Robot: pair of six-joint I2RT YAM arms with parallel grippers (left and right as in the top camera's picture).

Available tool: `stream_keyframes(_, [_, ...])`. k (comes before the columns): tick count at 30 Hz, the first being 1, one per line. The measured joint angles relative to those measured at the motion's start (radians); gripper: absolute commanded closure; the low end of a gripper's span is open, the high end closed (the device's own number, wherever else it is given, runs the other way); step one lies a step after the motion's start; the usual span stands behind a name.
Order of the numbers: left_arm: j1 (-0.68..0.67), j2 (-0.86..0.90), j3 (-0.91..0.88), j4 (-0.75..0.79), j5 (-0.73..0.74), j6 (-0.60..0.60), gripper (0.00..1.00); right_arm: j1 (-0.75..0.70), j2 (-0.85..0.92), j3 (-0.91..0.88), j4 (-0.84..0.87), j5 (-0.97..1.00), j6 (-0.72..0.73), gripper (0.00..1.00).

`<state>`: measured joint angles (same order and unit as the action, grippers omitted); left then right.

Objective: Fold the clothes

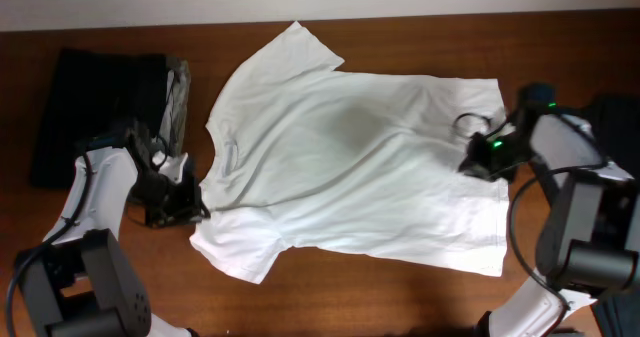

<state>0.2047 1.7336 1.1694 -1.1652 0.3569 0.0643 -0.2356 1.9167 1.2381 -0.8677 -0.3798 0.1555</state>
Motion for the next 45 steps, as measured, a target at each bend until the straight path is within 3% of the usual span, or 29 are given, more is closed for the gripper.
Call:
stream_keyframes(3, [-0.048, 0.000, 0.000, 0.200, 0.016, 0.007, 0.99, 0.059, 0.000, -0.084, 0.034, 0.051, 0.083, 0.96])
stream_keyframes(7, [-0.164, 0.021, 0.004, 0.493, 0.024, 0.008, 1.00, 0.060, -0.010, -0.094, 0.061, 0.093, 0.164, 0.96])
stream_keyframes(16, [-0.218, 0.274, 0.019, 0.800, 0.035, -0.006, 1.00, 0.060, -0.012, -0.095, 0.055, 0.105, 0.174, 0.96])
stream_keyframes(22, [-0.209, 0.352, 0.068, 1.021, -0.047, -0.146, 0.99, 0.060, -0.012, -0.095, -0.022, 0.105, 0.125, 0.94])
stream_keyframes(29, [-0.115, 0.401, 0.163, 0.966, -0.022, -0.216, 0.98, 0.061, -0.013, -0.096, -0.011, 0.143, 0.067, 0.94])
stream_keyframes(32, [-0.090, 0.427, 0.226, 0.895, -0.001, -0.219, 0.91, 0.053, -0.024, -0.089, 0.032, 0.266, 0.129, 0.95])
stream_keyframes(34, [-0.083, 0.439, 0.280, 0.823, 0.024, -0.213, 0.87, 0.033, -0.021, -0.075, 0.031, 0.266, 0.109, 0.89])
stream_keyframes(39, [-0.084, 0.439, 0.493, 0.601, 0.113, -0.142, 0.82, -0.022, -0.020, 0.105, 0.009, 0.057, -0.036, 0.85])
stream_keyframes(41, [-0.095, 0.414, 0.526, 0.530, 0.143, -0.086, 0.80, -0.021, -0.023, 0.167, 0.152, 0.012, 0.007, 0.91])
stream_keyframes(45, [-0.190, 0.359, 0.534, 0.365, 0.150, -0.006, 0.80, -0.017, -0.001, 0.174, 0.270, 0.032, 0.127, 0.96])
